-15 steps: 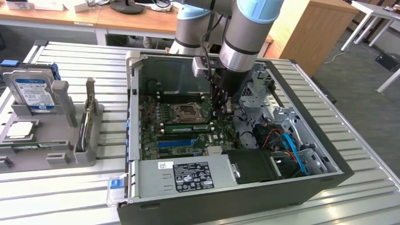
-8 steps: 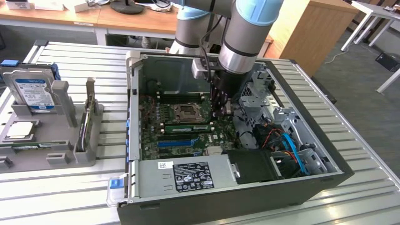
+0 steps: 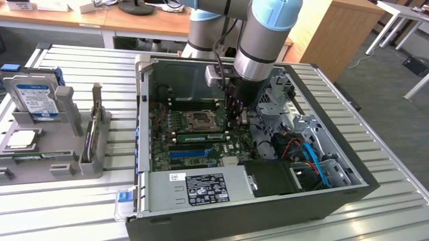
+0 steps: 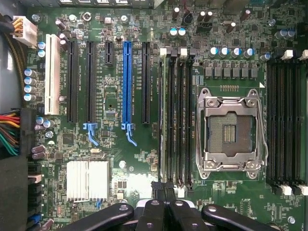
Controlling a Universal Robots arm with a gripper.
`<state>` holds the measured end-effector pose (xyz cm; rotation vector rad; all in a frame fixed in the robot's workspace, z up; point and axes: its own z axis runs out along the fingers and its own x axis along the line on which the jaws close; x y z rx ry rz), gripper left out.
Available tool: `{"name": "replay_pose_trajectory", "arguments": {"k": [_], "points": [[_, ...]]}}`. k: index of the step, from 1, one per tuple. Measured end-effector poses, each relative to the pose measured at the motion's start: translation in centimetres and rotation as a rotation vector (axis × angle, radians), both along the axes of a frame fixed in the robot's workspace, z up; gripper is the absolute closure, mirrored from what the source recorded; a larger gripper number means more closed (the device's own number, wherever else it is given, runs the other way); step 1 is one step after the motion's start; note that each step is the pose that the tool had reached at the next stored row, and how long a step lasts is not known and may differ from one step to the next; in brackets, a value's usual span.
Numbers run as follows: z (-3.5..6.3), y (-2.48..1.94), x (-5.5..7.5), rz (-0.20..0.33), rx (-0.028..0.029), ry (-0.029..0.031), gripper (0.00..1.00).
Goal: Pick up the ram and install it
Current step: 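Press down the ram until it locks into place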
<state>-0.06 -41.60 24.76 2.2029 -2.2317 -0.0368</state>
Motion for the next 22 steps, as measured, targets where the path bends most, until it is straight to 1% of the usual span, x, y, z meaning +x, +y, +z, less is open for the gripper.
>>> {"name": "replay_pose_trajectory", "arguments": {"k": [2,4,11,15,19,22], "points": [[-0.04,0.00,0.0,0.000,0.0005,-0.0002,0.90],[-0.24,0.01,0.0,0.000,0.0028,-0.0009,0.90],[-0.98,0.01,0.0,0.000,0.0028,-0.0015,0.90],[-1.00,0.00,0.0,0.000,0.0027,-0.0014,0.90],[-1.06,0.17,0.0,0.000,0.0028,-0.0015,0.90],[-1.07,0.18,0.0,0.000,0.0028,-0.0015,0.90]]}}
